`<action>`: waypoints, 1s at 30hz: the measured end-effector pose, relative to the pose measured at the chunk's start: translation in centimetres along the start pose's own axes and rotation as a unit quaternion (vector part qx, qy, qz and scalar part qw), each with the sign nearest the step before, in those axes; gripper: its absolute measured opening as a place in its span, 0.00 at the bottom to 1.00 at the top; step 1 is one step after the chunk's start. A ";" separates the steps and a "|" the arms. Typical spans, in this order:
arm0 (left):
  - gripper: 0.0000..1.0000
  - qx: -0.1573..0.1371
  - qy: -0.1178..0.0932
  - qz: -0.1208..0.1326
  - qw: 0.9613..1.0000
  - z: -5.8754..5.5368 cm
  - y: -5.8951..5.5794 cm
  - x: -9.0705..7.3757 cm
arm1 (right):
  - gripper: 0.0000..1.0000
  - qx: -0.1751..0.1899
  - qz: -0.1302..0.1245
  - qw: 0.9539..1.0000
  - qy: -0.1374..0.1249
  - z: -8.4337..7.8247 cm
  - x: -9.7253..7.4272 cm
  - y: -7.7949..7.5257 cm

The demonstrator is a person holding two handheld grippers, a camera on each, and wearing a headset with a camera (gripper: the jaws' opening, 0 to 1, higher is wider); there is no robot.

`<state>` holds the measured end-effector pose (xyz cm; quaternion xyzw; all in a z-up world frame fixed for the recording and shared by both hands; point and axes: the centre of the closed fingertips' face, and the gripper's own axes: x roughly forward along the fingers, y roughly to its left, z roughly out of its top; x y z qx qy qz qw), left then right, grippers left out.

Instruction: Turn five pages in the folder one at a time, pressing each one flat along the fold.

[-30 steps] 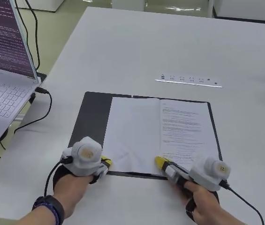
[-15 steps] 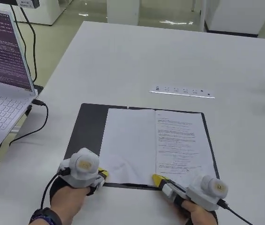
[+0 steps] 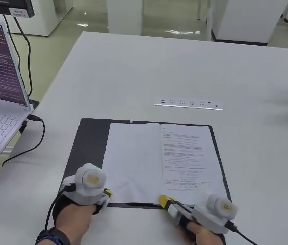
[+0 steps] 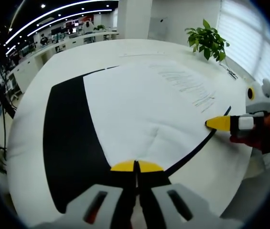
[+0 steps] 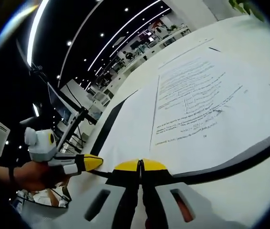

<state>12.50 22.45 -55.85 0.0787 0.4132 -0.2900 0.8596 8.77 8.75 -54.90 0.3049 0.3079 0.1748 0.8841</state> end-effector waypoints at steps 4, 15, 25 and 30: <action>0.04 -0.013 0.006 -0.012 1.000 0.0 -0.7 -0.2 | 0.00 -0.005 0.007 1.000 0.016 -0.1 -0.3 0.1; 0.14 -0.022 -0.026 -0.026 0.999 1.9 -2.5 -2.3 | 0.10 0.008 0.004 1.000 -0.010 2.1 -2.9 -0.4; 0.21 -0.018 -0.052 -0.035 0.998 3.3 -3.4 -4.5 | 0.22 -0.031 0.000 1.000 -0.005 3.8 -5.5 -1.1; 0.23 -0.005 -0.061 -0.039 0.997 3.9 -3.7 -5.2 | 0.28 -0.050 0.001 0.999 -0.004 4.6 -6.6 -1.1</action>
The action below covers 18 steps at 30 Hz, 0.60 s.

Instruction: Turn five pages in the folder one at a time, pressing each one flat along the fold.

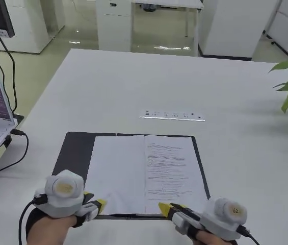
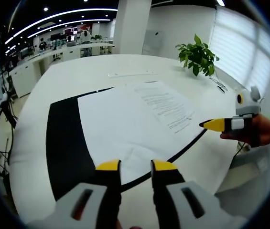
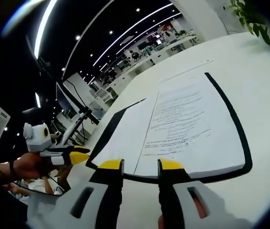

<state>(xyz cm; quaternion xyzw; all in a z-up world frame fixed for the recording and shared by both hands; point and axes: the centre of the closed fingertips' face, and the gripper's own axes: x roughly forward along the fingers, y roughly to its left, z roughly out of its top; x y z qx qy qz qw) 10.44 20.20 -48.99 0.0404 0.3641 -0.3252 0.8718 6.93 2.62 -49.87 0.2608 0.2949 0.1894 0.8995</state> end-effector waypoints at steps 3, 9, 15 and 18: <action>0.24 0.008 -0.006 -0.003 1.000 0.6 -0.2 -0.6 | 0.31 -0.024 -0.002 1.000 0.002 0.5 -0.6 -0.4; 0.27 0.014 -0.025 -0.004 1.000 1.9 -0.3 -1.8 | 0.36 -0.052 -0.007 0.999 0.004 1.2 -2.1 -0.8; 0.30 0.022 -0.040 -0.004 0.999 3.2 -0.5 -2.7 | 0.38 -0.072 -0.012 0.997 -0.008 2.7 -3.4 -0.9; 0.32 0.029 -0.044 -0.007 0.999 3.6 -0.6 -3.0 | 0.40 -0.073 -0.014 0.997 -0.016 3.2 -4.1 -1.0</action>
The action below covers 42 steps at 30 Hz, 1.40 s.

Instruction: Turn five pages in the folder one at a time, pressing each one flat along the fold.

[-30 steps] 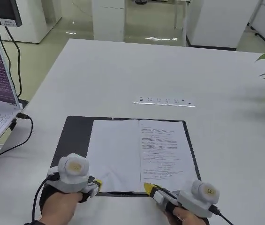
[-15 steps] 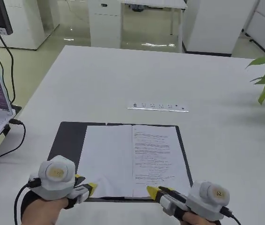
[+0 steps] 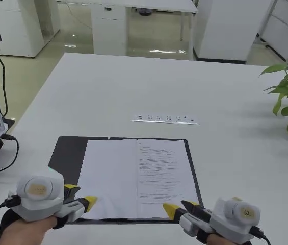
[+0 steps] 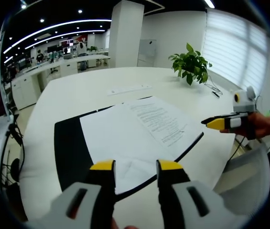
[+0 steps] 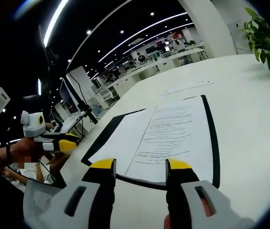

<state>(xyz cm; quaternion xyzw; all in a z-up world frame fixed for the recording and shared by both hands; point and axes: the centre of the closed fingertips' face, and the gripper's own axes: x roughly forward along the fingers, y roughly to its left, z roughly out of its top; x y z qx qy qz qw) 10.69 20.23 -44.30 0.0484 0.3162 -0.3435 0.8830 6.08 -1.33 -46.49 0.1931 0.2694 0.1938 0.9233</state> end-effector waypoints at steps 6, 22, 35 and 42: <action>0.38 0.013 -0.011 0.000 1.000 0.6 0.0 -1.4 | 0.44 -0.009 -0.007 1.000 -0.010 0.6 -1.5 -0.5; 0.64 -0.032 -0.050 0.031 0.998 -0.4 1.2 -6.1 | 0.58 -0.056 -0.038 0.998 0.003 -0.8 -6.1 -0.9; 0.73 -0.038 -0.014 0.030 0.999 -2.9 0.3 -5.2 | 0.63 -0.068 -0.029 0.996 0.043 -3.5 -6.3 -0.2; 0.73 -0.028 -0.003 0.013 1.000 -2.9 -1.1 -4.1 | 0.63 -0.061 -0.029 0.997 0.040 -3.4 -6.6 -0.7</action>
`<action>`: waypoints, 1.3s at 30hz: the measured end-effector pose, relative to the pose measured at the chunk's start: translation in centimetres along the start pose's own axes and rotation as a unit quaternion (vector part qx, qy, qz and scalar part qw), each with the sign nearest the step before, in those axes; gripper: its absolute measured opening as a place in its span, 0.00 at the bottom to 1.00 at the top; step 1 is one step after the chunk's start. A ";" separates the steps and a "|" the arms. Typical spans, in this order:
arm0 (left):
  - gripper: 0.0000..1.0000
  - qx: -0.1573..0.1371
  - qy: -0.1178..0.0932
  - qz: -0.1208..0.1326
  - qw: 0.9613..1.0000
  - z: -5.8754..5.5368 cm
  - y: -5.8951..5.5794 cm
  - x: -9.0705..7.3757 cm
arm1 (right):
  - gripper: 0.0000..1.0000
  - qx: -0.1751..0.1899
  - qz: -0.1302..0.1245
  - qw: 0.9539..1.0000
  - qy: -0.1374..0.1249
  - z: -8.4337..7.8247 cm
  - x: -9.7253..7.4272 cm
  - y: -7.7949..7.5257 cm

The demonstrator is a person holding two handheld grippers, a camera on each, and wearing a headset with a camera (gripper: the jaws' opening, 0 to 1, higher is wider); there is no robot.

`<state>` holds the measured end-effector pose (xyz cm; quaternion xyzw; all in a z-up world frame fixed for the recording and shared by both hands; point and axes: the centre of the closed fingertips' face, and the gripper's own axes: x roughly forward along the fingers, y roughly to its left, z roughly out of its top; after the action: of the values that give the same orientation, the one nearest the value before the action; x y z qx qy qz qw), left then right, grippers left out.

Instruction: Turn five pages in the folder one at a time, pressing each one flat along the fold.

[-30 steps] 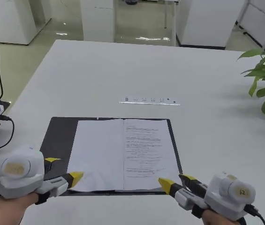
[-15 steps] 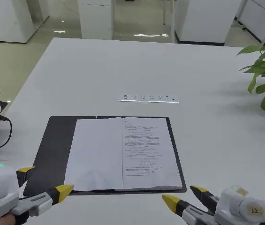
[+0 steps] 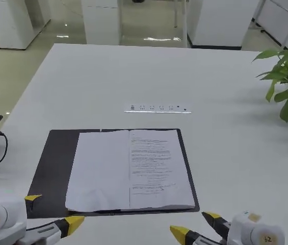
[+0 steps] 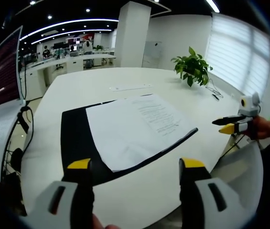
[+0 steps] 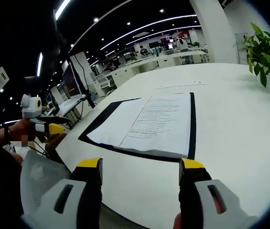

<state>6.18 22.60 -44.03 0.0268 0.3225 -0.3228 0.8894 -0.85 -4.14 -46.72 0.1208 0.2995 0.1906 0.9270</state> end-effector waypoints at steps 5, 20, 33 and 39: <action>0.72 0.008 0.006 -0.011 1.000 0.3 -0.8 0.9 | 0.61 0.006 0.003 1.000 0.007 -0.4 -0.3 -0.4; 0.67 0.056 0.033 -0.076 0.995 1.6 -5.0 4.6 | 0.65 0.021 0.011 0.999 0.021 -1.7 -0.7 -0.9; 0.62 0.060 0.043 -0.152 0.986 3.0 -10.0 9.3 | 0.66 0.044 -0.001 0.999 0.017 -2.2 -1.2 -2.5; 0.60 0.070 0.055 -0.168 0.982 2.8 -11.8 11.6 | 0.66 0.051 0.000 0.999 0.017 -2.2 -1.0 -3.0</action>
<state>7.52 6.08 -46.77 0.0526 0.3472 -0.4874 0.7994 -2.06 -7.01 -48.93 0.1643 0.3246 0.1772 0.9145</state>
